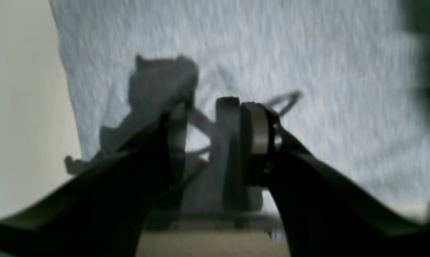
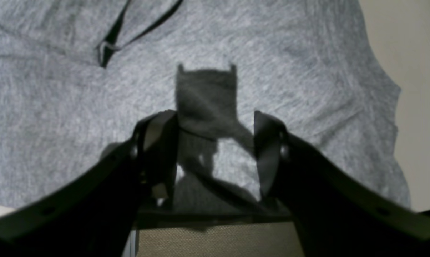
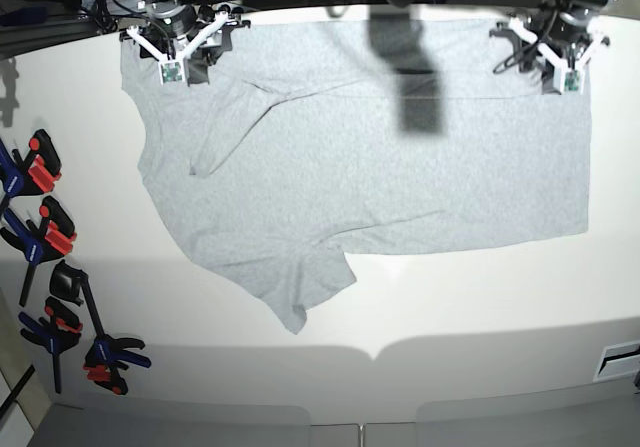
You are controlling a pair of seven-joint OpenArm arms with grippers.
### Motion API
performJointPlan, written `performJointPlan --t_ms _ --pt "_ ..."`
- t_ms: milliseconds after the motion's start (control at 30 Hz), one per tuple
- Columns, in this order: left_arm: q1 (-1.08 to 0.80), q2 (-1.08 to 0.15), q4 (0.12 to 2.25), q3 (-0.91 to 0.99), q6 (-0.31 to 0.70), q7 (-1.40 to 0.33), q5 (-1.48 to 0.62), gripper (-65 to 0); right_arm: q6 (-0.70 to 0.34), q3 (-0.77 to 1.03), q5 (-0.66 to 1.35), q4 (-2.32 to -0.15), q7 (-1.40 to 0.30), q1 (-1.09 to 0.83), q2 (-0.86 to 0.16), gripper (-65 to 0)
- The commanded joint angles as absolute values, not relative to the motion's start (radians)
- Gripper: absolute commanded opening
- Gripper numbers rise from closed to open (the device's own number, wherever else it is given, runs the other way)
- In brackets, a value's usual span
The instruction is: Fold the T-shirt properly
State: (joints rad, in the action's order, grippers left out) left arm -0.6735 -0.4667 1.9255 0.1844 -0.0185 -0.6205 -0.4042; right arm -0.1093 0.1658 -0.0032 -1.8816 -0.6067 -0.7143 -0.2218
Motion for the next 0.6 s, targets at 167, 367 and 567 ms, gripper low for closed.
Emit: performJointPlan --t_ms 167,367,567 --pt "-0.578 -0.477 1.786 0.194 -0.022 -0.606 -0.402 -41.9 -0.104 0.171 -0.035 -1.881 -0.662 -0.728 -0.229 -32.7" --pt "-0.455 -0.482 1.771 0.196 -0.022 -0.561 -0.398 -41.9 -0.104 0.171 -0.035 -1.881 -0.662 -0.728 -0.229 -32.7" --pt "-0.309 -0.483 1.684 0.196 -0.022 -0.556 -0.357 -41.9 -0.104 0.171 -0.035 -1.881 -0.662 -0.729 -0.229 -32.7"
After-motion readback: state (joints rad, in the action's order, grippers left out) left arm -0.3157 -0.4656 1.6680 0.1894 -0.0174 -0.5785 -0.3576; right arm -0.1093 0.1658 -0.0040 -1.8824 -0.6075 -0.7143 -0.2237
